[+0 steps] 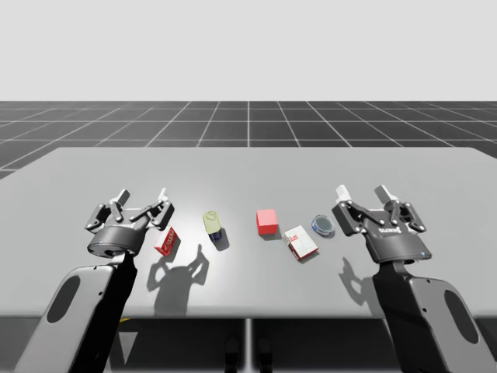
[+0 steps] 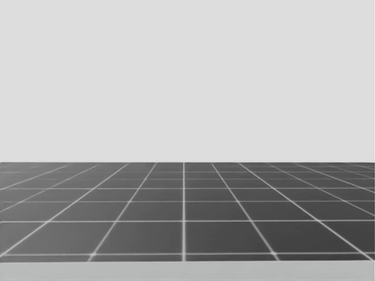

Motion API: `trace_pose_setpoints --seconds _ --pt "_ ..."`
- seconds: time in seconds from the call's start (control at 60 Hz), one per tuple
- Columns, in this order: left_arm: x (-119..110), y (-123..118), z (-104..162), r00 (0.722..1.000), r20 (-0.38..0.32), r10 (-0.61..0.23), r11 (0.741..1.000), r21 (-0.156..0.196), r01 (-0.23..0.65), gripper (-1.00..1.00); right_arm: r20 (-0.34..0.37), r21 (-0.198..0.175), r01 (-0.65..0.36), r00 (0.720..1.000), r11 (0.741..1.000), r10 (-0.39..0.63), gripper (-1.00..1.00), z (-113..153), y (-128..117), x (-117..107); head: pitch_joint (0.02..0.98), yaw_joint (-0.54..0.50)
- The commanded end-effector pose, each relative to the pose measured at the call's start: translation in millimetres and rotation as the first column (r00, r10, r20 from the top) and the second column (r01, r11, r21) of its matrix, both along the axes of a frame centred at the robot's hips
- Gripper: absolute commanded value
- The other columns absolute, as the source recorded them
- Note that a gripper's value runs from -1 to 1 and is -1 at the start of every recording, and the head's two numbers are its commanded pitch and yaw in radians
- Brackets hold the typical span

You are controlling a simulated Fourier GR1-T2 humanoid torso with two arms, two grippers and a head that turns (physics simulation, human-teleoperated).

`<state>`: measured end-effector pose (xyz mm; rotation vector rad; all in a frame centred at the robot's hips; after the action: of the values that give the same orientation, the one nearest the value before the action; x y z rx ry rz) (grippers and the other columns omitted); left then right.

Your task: Find the red cube and pick it up.

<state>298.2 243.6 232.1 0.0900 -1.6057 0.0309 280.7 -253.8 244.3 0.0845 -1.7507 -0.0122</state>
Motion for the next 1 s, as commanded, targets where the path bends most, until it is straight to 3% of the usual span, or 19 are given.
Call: trace_pose_setpoints --seconds 0.017,0.15,0.283,0.617,1.0 --pt "-0.2 -0.3 0.1 1.0 -0.002 -0.002 1.0 0.001 0.002 -1.0 0.02 0.029 0.049 0.999 0.998 -0.049 -1.0 0.8 1.1 -1.7 0.067 -0.01" --pt "-0.8 -0.8 0.3 1.0 -0.013 -0.003 1.0 -0.005 0.003 -1.0 -0.01 0.023 -0.04 0.999 0.999 0.041 -1.0 1.8 1.6 -0.8 0.082 -0.01" --pt "-1.1 -0.7 0.4 1.0 -0.013 0.0 1.0 -0.006 0.0 -1.0 -0.019 0.03 -0.03 0.999 0.999 0.03 -1.0 2.8 1.2 -1.4 0.145 -0.02" --pt "-0.6 -0.7 0.0 1.0 -0.008 0.002 1.0 0.005 -0.002 -1.0 -0.021 0.029 -0.025 0.999 0.999 0.026 -1.0 3.2 2.0 -1.4 0.47 -0.02" --pt "-0.6 -2.1 -0.5 1.0 -0.007 -0.003 1.0 0.022 0.003 -1.0 -0.027 0.031 -0.028 0.999 0.999 0.029 -1.0 2.6 5.2 -1.6 0.721 -0.08"
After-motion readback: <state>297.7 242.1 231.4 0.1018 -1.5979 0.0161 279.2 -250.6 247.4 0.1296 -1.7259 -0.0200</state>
